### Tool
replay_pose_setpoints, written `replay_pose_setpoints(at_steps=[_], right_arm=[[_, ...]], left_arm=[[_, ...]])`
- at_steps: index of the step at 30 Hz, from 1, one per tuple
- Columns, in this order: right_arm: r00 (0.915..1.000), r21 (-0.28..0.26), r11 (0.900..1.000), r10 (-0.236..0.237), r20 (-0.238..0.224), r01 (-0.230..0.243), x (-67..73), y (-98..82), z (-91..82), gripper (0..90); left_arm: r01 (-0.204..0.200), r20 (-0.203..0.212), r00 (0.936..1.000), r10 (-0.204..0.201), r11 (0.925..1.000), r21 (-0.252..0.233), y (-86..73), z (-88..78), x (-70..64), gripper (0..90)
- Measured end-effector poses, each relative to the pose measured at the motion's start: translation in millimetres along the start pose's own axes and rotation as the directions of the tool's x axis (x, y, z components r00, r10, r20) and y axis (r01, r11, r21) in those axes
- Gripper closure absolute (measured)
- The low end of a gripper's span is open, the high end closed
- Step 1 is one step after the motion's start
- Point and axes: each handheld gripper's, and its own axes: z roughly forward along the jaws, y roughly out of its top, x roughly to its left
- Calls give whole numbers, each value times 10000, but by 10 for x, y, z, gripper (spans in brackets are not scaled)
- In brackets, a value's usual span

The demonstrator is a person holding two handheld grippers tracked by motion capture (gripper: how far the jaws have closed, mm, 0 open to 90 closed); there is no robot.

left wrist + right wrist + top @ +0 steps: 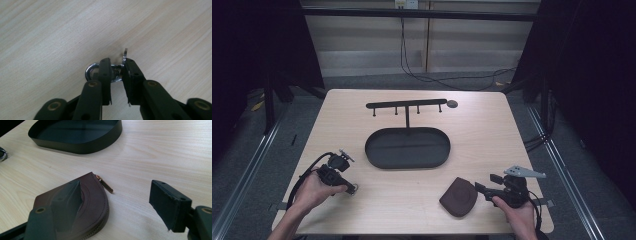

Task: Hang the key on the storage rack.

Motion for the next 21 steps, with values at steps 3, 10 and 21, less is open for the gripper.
replay_pose_setpoints(at_steps=[3,10,21], right_arm=[[10000,20,10000,6,29,-6,-1,0,3,256],[10000,19,10000,-10,11,10,-3,-1,7,256],[10000,54,10000,-15,7,15,0,-1,9,254]], left_arm=[[-207,-18,9998,207,9998,28,28,4,-42,873],[-402,-64,9992,403,9989,236,80,-14,-86,891],[-603,-368,9975,603,9982,6,139,-298,-114,892]])
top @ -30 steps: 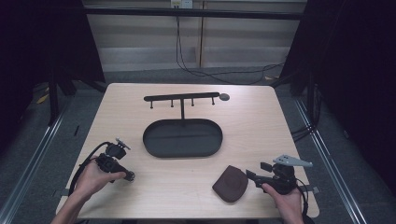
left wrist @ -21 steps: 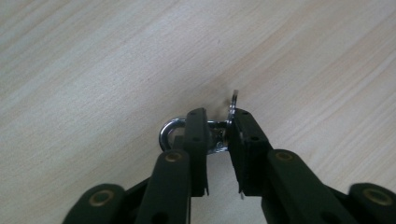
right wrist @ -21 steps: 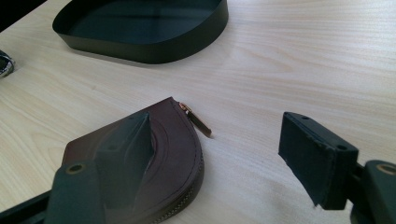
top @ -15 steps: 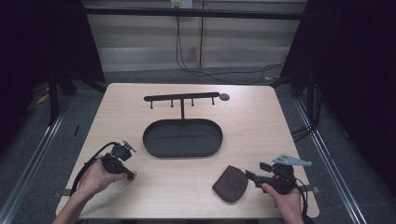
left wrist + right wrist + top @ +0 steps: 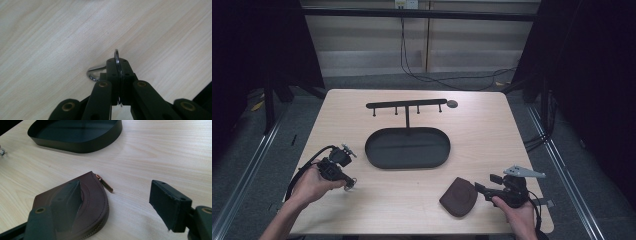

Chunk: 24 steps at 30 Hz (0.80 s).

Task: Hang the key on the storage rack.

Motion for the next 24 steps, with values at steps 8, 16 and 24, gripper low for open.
replay_pose_setpoints(at_steps=[8,16,24], right_arm=[[10000,-18,10000,-1,-14,1,0,0,-2,254],[10000,-11,10000,3,-21,-3,2,0,-2,254],[10000,-6,10000,-2,-33,2,1,0,-1,253]], left_arm=[[-48,-149,9999,47,10000,-56,29,-144,11,892],[-291,-338,9990,296,9995,144,63,-237,17,892],[-286,-236,9993,286,9996,-3,99,-359,33,892]])
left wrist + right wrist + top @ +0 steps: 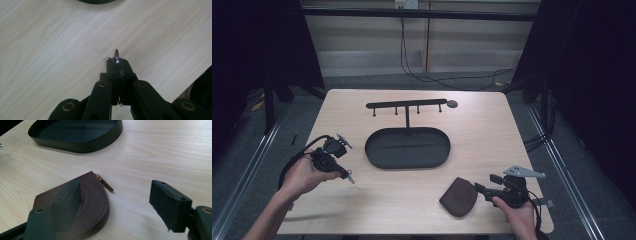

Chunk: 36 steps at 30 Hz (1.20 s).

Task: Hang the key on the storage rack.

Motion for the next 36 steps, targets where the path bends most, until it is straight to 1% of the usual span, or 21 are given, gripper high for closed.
replay_pose_setpoints(at_steps=[1,2,3,4,5,6,7,10,15,16,19,20,21,22,25,26,29,30,31,33,36], right_arm=[[10000,-5,10000,1,3,-1,0,0,-1,253],[10000,-5,10000,2,6,-2,0,0,0,253],[10000,-2,10000,-3,9,3,0,0,0,253],[10000,-4,10000,2,8,-2,1,0,0,254],[10000,-4,10000,2,8,-2,1,0,0,254],[10000,-2,10000,-1,28,1,2,0,-1,254],[10000,-2,10000,-1,28,1,2,0,-1,254],[10000,1,10000,-3,34,3,2,-1,-1,254],[10000,10,10000,5,-2,-5,1,-1,0,254],[10000,17,10000,6,-14,-6,1,-1,1,254],[10000,33,10000,41,4,-41,-1,0,3,254],[10000,12,10000,39,22,-39,-4,1,5,254],[10000,15,10000,36,20,-36,-4,0,5,254],[10000,31,10000,43,25,-43,-3,0,4,254],[10000,3,10000,30,37,-30,-6,0,4,254],[10000,14,10000,43,19,-43,-5,0,2,254],[10000,20,10000,31,10,-31,-3,-1,1,254],[10000,14,10000,9,13,-9,-4,-1,0,254],[10000,8,10000,13,16,-13,-4,-1,0,254],[10000,8,10000,4,24,-4,-3,-1,-1,254],[10000,12,10000,10,30,-10,-2,-1,0,254]], left_arm=[[-21,11,10000,22,10000,-40,3,-14,0,892],[-10,-210,9998,9,10000,-54,8,-28,-14,891],[-5,-244,9997,5,10000,-5,11,-33,-24,891],[-121,-182,9998,121,9999,13,16,-46,-28,891],[-121,-182,9998,121,9999,13,16,-46,-28,891],[-230,-199,9995,231,9997,31,32,-72,-34,891],[-230,-199,9995,231,9997,31,32,-72,-34,892],[-165,-18,9999,165,9996,-233,69,-145,-45,892],[-171,11,9999,171,9996,-230,101,-211,-40,891],[-165,57,9998,167,9994,-305,117,-245,-31,891],[-246,13,9997,246,9994,-223,140,-264,-30,892],[-363,-27,9993,362,9991,-211,163,-287,-38,891],[-363,-27,9993,362,9991,-211,163,-287,-38,891],[-451,-57,9990,450,9987,-251,186,-314,-46,891],[-471,-42,9989,470,9985,-264,211,-343,-47,892],[-478,-93,9988,476,9986,-227,236,-364,-46,892],[-368,-189,9992,364,9991,-201,255,-369,-46,891],[-506,-108,9987,504,9985,-183,278,-383,-46,892],[-408,-146,9991,405,9989,-232,287,-394,-52,891],[-467,-184,9988,463,9987,-224,302,-407,-52,892],[-392,-219,9990,388,9991,-178,340,-445,-50,892]])
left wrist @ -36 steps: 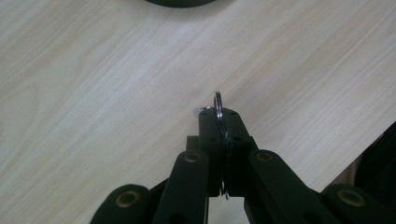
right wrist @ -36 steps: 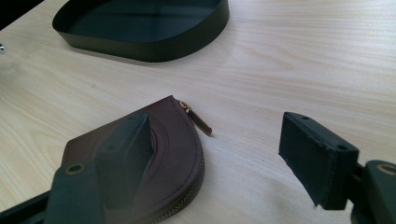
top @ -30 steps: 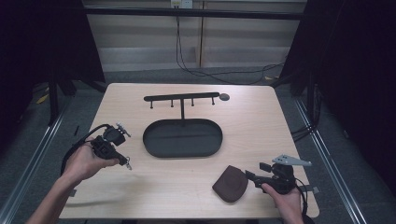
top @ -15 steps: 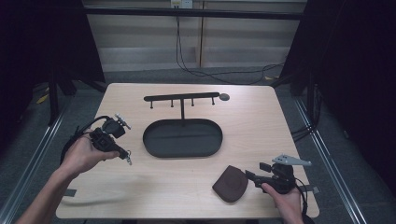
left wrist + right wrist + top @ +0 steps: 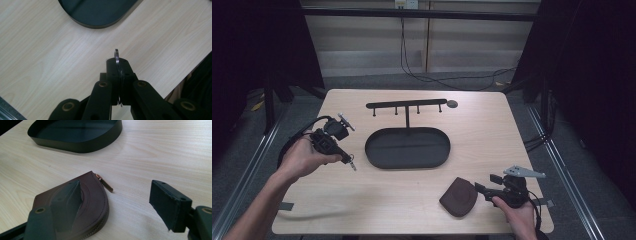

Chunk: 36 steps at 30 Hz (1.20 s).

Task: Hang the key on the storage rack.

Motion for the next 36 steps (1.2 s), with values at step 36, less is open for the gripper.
replay_pose_setpoints(at_steps=[36], right_arm=[[10000,49,10000,29,0,-29,0,-2,-2,254]], left_arm=[[-81,-321,9995,82,10000,48,620,-399,24,892]])
